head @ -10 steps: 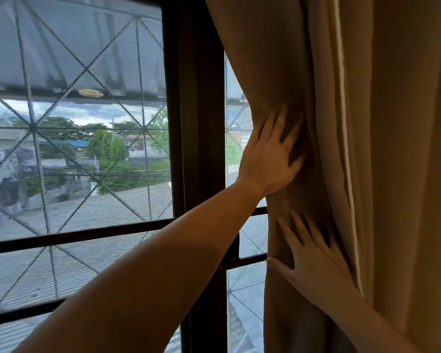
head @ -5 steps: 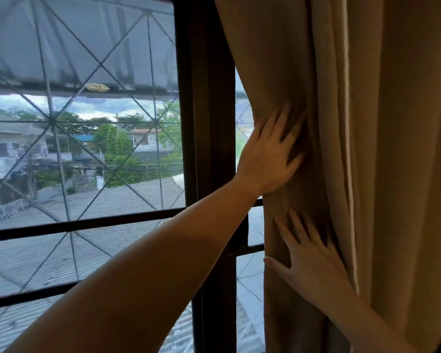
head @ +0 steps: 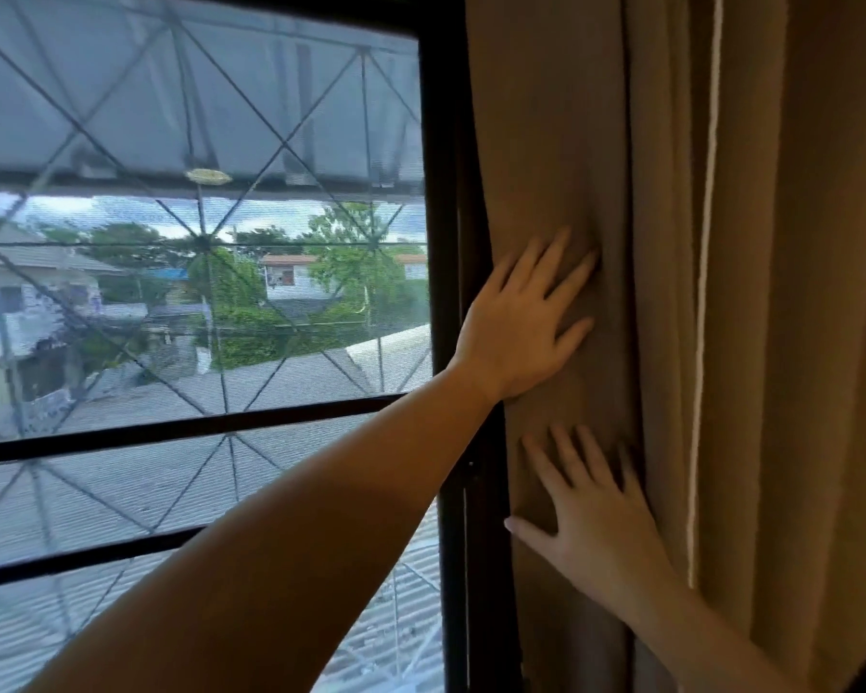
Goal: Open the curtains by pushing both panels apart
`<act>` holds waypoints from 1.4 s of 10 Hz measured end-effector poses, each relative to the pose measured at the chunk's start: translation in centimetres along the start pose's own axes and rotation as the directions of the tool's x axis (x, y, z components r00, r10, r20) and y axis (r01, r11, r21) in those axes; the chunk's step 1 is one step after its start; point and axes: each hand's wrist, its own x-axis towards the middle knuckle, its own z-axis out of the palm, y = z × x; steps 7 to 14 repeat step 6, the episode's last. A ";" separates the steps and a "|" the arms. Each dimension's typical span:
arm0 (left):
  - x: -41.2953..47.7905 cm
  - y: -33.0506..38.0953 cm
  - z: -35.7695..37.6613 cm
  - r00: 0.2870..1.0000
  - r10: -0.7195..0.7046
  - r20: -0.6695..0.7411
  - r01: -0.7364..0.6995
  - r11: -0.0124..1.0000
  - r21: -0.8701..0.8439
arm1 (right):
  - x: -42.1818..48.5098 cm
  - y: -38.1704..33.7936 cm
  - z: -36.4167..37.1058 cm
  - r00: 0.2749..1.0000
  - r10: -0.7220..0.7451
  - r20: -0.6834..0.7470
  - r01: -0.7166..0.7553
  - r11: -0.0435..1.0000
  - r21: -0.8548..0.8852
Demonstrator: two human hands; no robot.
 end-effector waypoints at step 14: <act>-11.8 -11.1 -14.0 0.994 0.043 0.100 -0.045 0.999 0.012 | -4.4 -19.9 -1.7 0.998 -0.034 -0.056 0.036 0.998 0.046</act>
